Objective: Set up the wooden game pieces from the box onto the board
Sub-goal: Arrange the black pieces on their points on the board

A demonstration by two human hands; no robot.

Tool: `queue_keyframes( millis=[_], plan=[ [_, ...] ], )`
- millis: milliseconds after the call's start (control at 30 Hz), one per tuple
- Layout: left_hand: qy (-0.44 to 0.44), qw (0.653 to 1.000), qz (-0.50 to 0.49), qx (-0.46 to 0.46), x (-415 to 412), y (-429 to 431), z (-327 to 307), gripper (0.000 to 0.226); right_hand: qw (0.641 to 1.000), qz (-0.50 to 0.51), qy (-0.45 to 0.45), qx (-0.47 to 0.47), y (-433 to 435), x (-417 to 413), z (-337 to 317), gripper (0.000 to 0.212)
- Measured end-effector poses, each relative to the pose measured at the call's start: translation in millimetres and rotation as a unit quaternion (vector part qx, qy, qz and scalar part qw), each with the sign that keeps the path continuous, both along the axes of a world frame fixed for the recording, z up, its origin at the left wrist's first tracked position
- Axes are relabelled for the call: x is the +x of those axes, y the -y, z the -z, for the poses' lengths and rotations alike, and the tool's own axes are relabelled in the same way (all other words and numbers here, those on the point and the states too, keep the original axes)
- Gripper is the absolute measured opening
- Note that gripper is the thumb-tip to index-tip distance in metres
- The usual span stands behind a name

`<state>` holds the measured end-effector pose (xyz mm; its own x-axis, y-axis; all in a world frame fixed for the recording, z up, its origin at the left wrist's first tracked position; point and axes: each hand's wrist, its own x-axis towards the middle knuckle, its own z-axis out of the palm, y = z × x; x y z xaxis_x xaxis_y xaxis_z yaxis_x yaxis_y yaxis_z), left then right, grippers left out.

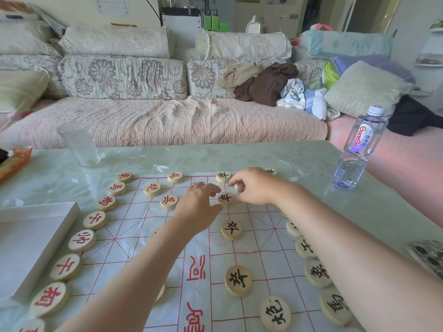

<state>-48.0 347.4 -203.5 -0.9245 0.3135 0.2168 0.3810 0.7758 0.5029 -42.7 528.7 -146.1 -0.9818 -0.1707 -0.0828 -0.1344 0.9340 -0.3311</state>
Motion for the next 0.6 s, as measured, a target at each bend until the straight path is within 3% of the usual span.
queue_keyframes(
  millis=[133,267,433,600],
  plan=[
    [0.01,0.999,0.041,-0.006,24,8,-4,0.031,0.999,-0.007,0.039,0.014,9,29,-4,0.039],
    [0.043,0.996,0.077,-0.025,42,11,-5,0.033,0.996,0.019,0.073,0.043,16,60,8,0.049],
    [0.073,0.994,0.059,-0.052,54,7,-4,0.038,0.996,0.056,0.039,0.049,26,81,28,0.062],
    [0.066,0.994,0.054,-0.063,60,7,-3,0.041,0.999,0.045,0.008,0.029,27,81,35,0.049]
  ],
)
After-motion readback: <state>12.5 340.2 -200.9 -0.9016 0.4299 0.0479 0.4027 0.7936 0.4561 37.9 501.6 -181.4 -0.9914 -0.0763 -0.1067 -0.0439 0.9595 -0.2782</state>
